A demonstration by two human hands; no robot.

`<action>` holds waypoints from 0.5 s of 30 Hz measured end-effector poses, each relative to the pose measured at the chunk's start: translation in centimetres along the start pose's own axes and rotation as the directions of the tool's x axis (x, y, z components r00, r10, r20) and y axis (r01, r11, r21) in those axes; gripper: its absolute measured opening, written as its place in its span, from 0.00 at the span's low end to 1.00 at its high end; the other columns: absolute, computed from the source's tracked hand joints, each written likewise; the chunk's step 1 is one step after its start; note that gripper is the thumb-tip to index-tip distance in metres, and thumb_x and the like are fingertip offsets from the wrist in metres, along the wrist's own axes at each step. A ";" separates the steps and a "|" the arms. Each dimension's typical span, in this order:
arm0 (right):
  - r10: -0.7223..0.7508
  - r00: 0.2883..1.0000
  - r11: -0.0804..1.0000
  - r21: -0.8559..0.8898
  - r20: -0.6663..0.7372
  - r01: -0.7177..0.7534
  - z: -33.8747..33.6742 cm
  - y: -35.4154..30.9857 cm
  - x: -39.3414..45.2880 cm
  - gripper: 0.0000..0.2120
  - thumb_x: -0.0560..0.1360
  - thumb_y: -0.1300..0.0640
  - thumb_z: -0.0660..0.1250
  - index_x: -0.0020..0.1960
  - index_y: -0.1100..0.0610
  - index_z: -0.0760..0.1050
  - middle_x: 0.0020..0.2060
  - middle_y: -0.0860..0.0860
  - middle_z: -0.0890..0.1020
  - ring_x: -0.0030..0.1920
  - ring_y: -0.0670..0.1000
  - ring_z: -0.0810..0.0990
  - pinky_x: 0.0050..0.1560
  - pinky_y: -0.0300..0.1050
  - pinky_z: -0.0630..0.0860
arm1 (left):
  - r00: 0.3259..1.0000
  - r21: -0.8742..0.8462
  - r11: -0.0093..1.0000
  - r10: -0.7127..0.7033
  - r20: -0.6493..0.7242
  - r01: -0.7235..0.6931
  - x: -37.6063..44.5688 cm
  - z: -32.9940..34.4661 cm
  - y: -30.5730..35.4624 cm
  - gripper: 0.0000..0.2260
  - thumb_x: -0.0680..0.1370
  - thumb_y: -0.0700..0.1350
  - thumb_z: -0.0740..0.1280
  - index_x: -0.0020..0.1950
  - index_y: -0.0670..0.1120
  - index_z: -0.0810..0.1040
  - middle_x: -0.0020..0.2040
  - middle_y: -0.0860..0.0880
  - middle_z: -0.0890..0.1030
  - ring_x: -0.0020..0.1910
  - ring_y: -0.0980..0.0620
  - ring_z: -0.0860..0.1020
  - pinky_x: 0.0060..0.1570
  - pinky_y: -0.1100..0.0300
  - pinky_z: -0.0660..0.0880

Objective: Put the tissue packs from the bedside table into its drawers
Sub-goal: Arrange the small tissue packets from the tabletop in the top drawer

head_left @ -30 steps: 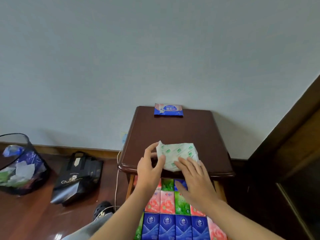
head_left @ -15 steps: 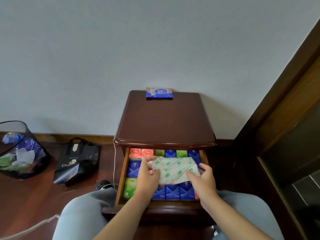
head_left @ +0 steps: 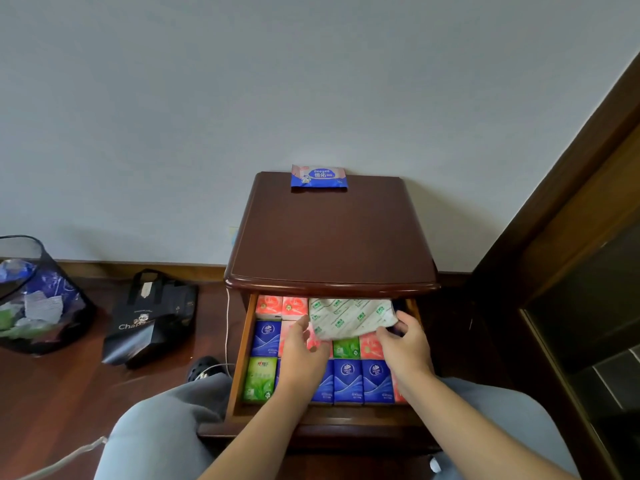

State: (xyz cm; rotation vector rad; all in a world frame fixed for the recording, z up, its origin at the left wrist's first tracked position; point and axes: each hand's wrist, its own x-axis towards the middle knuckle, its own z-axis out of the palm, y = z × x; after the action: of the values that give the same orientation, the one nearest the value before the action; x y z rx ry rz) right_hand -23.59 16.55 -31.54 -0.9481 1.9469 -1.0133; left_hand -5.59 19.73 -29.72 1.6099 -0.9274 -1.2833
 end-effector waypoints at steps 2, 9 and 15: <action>-0.039 0.999 0.995 -0.090 -0.006 0.039 0.3 0.1 0.0 0.22 0.80 0.54 0.73 0.72 0.47 0.73 0.59 0.44 0.81 0.43 0.39 0.76 0.34 0.34 0.73 | 1.000 -0.014 1.000 -0.019 0.010 0.019 0.2 0.0 -0.1 0.31 0.81 0.38 0.70 0.80 0.53 0.63 0.54 0.66 0.72 0.60 0.55 0.79 0.52 0.54 0.84; -0.339 0.940 0.914 -0.249 -0.037 0.320 0.1 0.9 -1.3 0.23 0.76 0.63 0.75 0.69 0.59 0.74 0.69 0.55 0.74 0.69 0.54 0.75 0.65 0.45 0.76 | 0.992 0.230 0.971 0.090 -0.086 -0.068 0.5 0.5 -1.8 0.11 0.79 0.36 0.69 0.53 0.52 0.80 0.63 0.54 0.70 0.60 0.56 0.74 0.38 0.71 0.77; -0.334 0.935 0.866 -0.352 0.120 0.354 -0.1 1.3 -1.2 0.17 0.80 0.61 0.71 0.68 0.55 0.75 0.74 0.52 0.71 0.75 0.52 0.68 0.68 0.53 0.78 | 0.994 0.353 0.930 0.109 0.009 -0.105 1.2 0.9 -1.8 0.21 0.82 0.37 0.65 0.75 0.46 0.74 0.75 0.51 0.68 0.73 0.52 0.68 0.67 0.54 0.76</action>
State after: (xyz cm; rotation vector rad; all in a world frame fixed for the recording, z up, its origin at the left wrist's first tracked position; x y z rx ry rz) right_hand -23.51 18.14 -32.30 -1.5657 2.0010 -0.8066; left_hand -6.17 19.08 -31.93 1.8075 -1.2775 -1.0734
